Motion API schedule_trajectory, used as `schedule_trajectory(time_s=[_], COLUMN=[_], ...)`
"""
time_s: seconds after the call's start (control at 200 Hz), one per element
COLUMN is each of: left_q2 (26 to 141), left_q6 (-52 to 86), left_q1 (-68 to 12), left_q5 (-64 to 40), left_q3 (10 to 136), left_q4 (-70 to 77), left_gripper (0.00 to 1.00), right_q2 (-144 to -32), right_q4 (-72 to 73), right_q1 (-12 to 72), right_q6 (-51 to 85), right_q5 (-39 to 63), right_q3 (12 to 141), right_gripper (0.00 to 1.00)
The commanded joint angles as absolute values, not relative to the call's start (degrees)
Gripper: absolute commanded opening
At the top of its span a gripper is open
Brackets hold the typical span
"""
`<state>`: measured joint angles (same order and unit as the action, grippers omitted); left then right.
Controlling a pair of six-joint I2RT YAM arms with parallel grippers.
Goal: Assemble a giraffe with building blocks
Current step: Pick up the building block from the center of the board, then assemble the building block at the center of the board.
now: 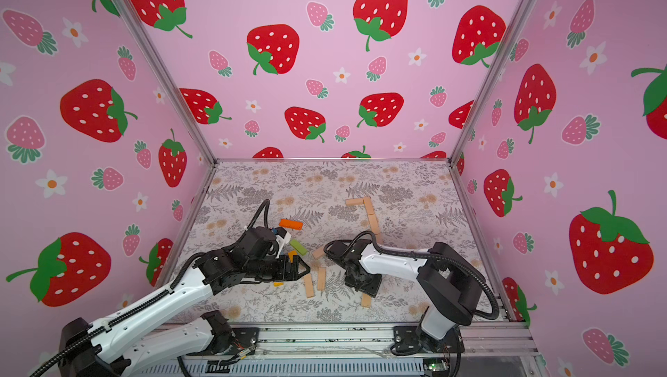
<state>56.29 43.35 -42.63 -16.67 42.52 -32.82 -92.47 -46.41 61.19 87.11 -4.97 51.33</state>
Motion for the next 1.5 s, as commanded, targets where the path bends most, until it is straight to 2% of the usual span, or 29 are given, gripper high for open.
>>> schedule_trajectory(time_s=[0.0,0.07,0.3,0.39,0.786,1.066,1.496], left_q2=[56.0,56.0,57.0,57.4,63.6,71.1,83.9], left_q6=[43.6,43.6,43.5,43.5,42.6,40.6,38.8], left_q1=[-42.5,-42.5,-42.5,-42.5,-42.6,-42.8,-43.8], left_q5=[-16.8,-16.7,-17.1,-17.3,-19.1,-20.4,-23.6], left_q3=[41.7,41.8,42.2,42.5,45.8,52.8,63.7], left_q4=[-32.2,-32.1,-31.4,-31.2,-28.4,-27.9,-25.3], left_gripper=[0.96,0.96,0.96,0.96,0.95,0.95,0.95], right_q2=[-92.8,-92.6,-89.3,-86.8,-76.3,-70.4,-67.4], right_q4=[-45.4,-45.3,-45.9,-47.4,-53.8,-55.1,-54.8], right_q1=[61.9,62.0,62.1,61.7,53.3,43.5,25.9], right_q6=[90.3,90.6,92.1,92.5,89.5,84.0,76.8], right_q5=[-4.0,-3.9,-5.0,-6.7,-9.7,-9.1,-4.9], right_q3=[49.2,48.7,47.9,48.5,52.4,54.1,54.1], right_gripper=[0.55,0.52,0.22,0.17,0.16,0.16,0.16])
